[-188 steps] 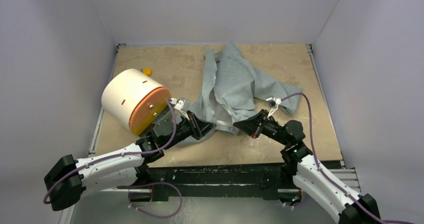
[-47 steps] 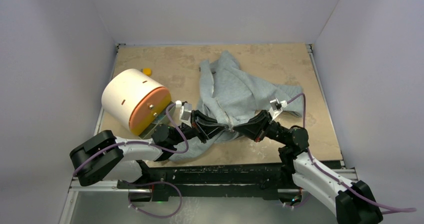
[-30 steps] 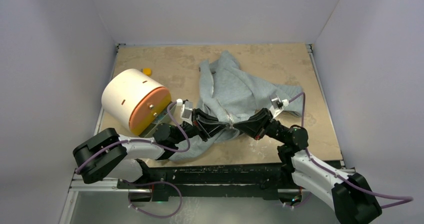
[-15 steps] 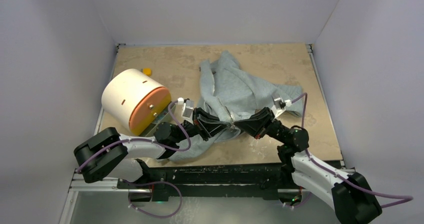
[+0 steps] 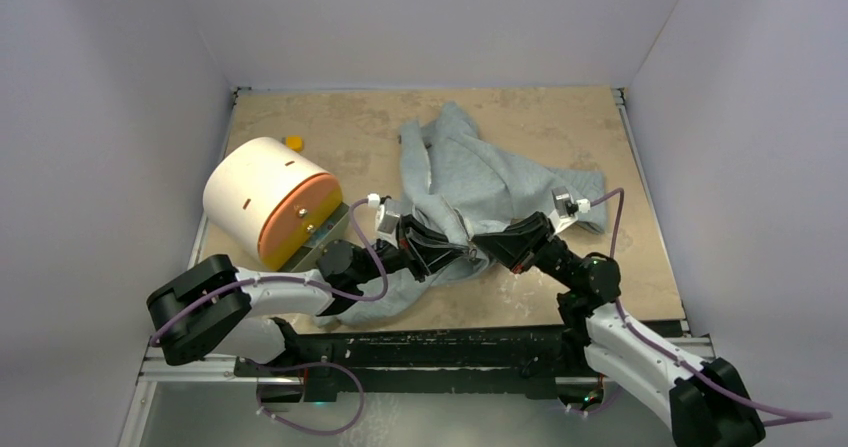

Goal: Zip up the jacket

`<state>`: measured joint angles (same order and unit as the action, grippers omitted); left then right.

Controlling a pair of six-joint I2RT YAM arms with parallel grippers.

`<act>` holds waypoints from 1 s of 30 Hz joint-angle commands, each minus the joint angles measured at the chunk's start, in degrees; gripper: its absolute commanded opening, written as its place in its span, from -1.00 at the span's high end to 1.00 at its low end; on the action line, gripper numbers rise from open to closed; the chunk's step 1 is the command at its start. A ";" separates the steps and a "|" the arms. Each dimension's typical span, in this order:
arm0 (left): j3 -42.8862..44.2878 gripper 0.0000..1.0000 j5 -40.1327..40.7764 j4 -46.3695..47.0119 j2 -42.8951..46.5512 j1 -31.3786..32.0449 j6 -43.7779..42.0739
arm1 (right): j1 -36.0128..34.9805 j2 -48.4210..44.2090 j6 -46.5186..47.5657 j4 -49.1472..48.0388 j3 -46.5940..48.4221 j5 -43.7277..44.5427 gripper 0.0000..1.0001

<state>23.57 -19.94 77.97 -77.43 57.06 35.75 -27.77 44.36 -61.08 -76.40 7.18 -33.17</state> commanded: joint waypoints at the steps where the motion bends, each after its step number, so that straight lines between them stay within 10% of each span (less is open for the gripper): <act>1: 1.40 1.00 -2.24 -4.63 -0.16 2.09 -1.92 | -0.27 -2.16 2.01 0.73 2.97 3.20 1.00; 18: -4.42 1.00 7.64 -4.13 -12.26 2.38 -0.65 | -0.28 -10.94 8.91 41.99 1.54 9.02 1.00; 30: -5.84 1.00 10.53 -1.21 -23.01 2.97 5.71 | -0.27 -3.37 10.77 52.70 2.25 8.20 0.89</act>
<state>18.94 -9.78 79.70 -99.33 59.37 38.83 -28.16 41.08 -52.71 -25.04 7.11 -26.11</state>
